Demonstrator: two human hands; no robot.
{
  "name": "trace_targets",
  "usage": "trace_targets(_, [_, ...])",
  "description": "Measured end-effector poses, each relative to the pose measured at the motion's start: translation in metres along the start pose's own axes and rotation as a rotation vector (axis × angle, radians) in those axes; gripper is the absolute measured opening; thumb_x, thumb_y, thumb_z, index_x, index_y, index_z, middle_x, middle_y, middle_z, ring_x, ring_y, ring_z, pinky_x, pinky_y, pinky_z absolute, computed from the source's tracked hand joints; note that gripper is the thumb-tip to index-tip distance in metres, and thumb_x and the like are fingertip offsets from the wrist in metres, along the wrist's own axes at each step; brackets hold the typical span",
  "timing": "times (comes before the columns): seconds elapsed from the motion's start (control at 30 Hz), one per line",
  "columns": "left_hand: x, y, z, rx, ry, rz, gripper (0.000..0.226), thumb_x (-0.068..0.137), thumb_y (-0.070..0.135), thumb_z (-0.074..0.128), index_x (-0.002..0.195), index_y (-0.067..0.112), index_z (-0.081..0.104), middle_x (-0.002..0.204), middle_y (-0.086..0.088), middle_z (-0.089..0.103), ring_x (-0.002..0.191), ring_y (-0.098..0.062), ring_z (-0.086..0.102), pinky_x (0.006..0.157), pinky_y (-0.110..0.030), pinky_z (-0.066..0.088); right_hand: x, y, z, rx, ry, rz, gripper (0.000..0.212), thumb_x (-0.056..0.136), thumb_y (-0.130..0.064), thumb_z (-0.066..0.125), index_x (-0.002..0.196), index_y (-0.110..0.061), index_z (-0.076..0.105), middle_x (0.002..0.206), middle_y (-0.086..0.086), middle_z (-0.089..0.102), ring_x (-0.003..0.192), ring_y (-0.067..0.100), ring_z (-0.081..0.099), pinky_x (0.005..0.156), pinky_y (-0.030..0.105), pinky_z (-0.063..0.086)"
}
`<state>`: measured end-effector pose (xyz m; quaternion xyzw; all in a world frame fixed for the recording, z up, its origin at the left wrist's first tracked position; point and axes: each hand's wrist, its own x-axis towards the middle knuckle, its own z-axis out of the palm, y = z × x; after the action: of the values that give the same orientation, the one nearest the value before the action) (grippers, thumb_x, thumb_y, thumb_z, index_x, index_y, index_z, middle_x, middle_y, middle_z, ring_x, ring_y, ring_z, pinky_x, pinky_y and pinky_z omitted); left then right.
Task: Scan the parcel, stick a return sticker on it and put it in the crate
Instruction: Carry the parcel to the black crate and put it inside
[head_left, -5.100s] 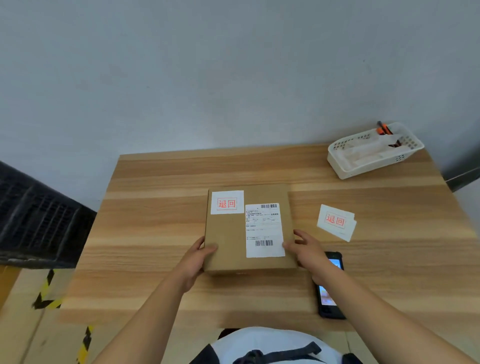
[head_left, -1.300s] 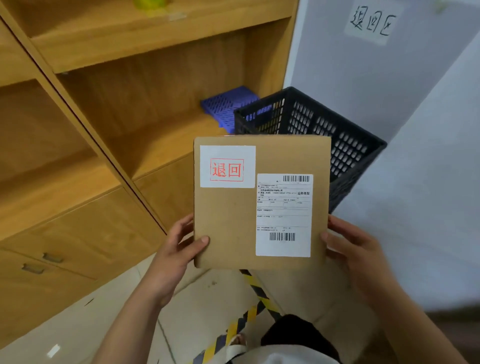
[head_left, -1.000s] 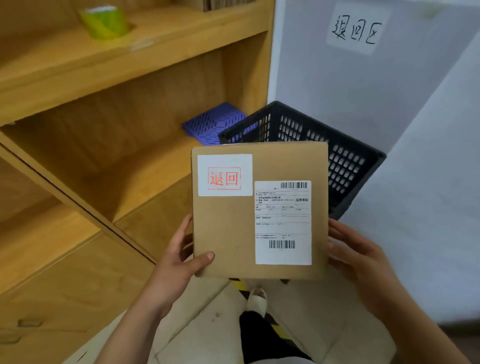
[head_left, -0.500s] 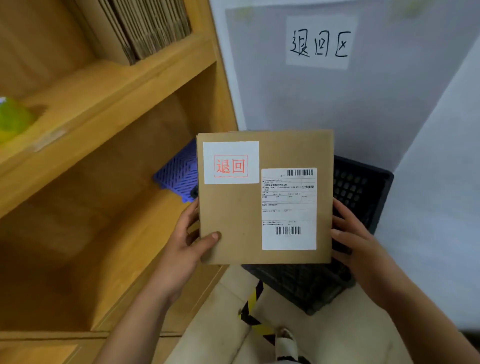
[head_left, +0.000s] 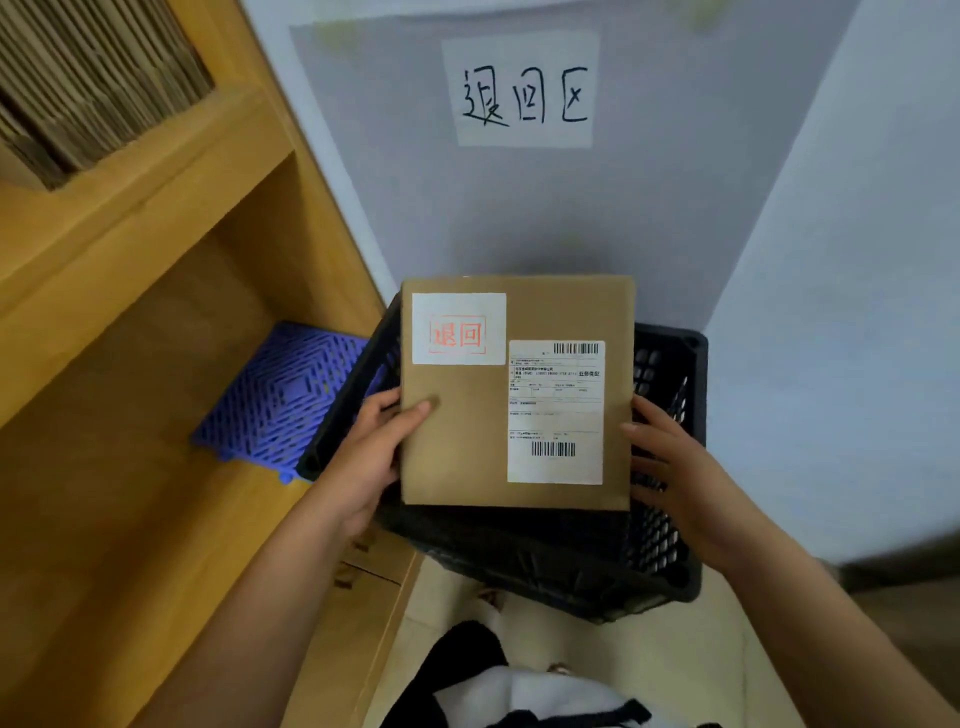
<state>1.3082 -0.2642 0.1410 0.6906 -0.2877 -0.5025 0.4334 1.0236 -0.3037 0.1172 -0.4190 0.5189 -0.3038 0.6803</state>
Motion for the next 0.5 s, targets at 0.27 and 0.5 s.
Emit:
trace_targets(0.27, [0.097, -0.019, 0.004, 0.067, -0.165, -0.315, 0.06, 0.084, 0.068, 0.054, 0.132, 0.031, 0.05, 0.14, -0.004, 0.052, 0.131, -0.029, 0.044, 0.105, -0.06, 0.034, 0.044, 0.013, 0.027, 0.058, 0.23, 0.26, 0.043, 0.1, -0.044, 0.049, 0.139, -0.026, 0.049, 0.117, -0.004, 0.069, 0.104, 0.022, 0.064, 0.085, 0.043, 0.048])
trace_targets(0.5, [0.152, -0.043, 0.014, 0.113, -0.277, -0.531, 0.063, 0.088, 0.064, 0.052, 0.136, 0.023, 0.05, 0.146, -0.012, 0.046, 0.136, -0.034, 0.038, 0.104, -0.061, 0.032, 0.092, 0.03, 0.045, 0.102, 0.348, 0.48, 0.035, 0.102, -0.044, 0.046, 0.116, -0.015, 0.062, 0.098, 0.006, 0.073, 0.087, 0.026, 0.068, 0.069, 0.038, 0.051])
